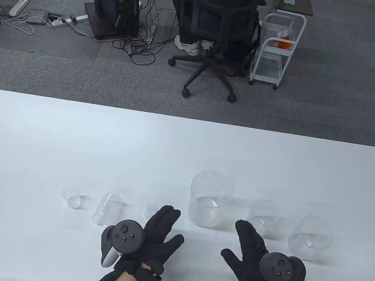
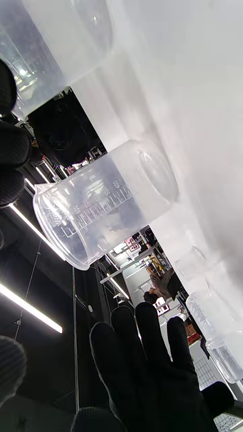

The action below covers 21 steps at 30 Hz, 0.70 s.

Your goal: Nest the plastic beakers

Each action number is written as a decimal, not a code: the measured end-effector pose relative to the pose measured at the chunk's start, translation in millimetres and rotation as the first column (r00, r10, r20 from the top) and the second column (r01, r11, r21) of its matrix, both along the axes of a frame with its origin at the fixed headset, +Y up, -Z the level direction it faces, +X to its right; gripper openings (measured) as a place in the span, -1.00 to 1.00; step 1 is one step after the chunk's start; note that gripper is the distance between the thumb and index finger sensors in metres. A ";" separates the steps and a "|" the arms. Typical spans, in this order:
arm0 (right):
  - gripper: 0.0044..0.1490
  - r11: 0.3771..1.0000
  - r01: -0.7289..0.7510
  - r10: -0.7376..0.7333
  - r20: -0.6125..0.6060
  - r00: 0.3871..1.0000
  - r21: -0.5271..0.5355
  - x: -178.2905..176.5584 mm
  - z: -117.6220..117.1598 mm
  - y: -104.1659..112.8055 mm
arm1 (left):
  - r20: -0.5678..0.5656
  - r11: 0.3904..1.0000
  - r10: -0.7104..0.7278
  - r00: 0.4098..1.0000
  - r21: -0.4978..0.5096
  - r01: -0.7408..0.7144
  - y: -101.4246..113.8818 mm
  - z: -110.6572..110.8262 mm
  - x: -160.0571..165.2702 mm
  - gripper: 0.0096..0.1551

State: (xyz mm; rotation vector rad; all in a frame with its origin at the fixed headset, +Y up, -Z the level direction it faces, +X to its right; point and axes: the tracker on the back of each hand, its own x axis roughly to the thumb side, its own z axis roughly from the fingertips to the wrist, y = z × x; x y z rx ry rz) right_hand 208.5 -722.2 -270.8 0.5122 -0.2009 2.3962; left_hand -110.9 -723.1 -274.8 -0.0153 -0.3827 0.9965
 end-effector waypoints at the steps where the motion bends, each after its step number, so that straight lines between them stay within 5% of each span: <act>1: 0.14 1.000 0.002 -0.002 0.000 1.000 -0.001 0.1 0.0 0.0 | -0.002 1.000 0.000 1.000 0.000 0.000 0.0 0.0 -0.2 -0.06; 10: 0.12 0.998 -0.008 0.008 0.008 1.000 0.068 -4.0 1.2 14.5 | 0.001 1.000 0.003 1.000 0.003 -0.003 0.1 -0.4 -0.3 -0.06; 21: 0.11 0.948 -0.248 0.220 0.156 0.963 0.197 -29.1 0.9 72.2 | -0.004 1.000 0.002 1.000 0.006 -0.002 0.3 0.9 0.7 -0.07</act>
